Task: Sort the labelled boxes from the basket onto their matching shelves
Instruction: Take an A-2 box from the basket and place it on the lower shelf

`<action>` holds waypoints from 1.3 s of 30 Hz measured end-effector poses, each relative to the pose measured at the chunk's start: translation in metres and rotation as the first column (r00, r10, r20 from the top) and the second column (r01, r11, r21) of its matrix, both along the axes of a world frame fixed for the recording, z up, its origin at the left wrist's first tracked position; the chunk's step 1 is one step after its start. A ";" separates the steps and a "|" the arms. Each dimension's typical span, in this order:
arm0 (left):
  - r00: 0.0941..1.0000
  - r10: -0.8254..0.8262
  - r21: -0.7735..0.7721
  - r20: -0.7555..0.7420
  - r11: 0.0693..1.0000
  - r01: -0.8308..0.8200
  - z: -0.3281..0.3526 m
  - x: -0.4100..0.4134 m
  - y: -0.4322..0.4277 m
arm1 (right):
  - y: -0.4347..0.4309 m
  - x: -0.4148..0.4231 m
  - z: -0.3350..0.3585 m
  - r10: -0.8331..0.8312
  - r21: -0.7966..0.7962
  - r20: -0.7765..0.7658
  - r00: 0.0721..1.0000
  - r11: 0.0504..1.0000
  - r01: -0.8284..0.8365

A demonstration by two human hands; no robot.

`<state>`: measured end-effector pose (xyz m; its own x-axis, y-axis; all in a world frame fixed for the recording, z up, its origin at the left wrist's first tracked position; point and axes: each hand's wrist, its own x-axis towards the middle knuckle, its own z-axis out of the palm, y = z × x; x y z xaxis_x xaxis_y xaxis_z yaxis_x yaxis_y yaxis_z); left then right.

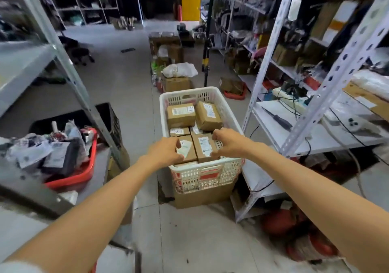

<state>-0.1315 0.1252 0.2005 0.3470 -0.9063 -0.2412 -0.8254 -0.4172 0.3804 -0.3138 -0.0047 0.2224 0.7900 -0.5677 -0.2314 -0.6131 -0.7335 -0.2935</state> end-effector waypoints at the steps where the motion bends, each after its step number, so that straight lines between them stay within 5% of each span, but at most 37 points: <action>1: 1.000 -0.006 0.006 -0.007 1.000 0.006 -0.004 0.004 -0.006 | -0.005 0.003 -0.004 -0.001 0.001 -0.013 1.000 1.000 0.001; 26: 0.992 0.087 0.107 -0.092 0.991 -0.077 -0.080 0.107 -0.238 | -0.249 0.107 -0.074 0.046 0.193 -0.078 0.996 0.981 -0.030; 39: 0.974 0.081 0.213 -0.213 0.976 -0.035 -0.136 0.189 -0.301 | -0.298 0.168 -0.136 -0.165 0.260 -0.247 0.955 0.938 0.229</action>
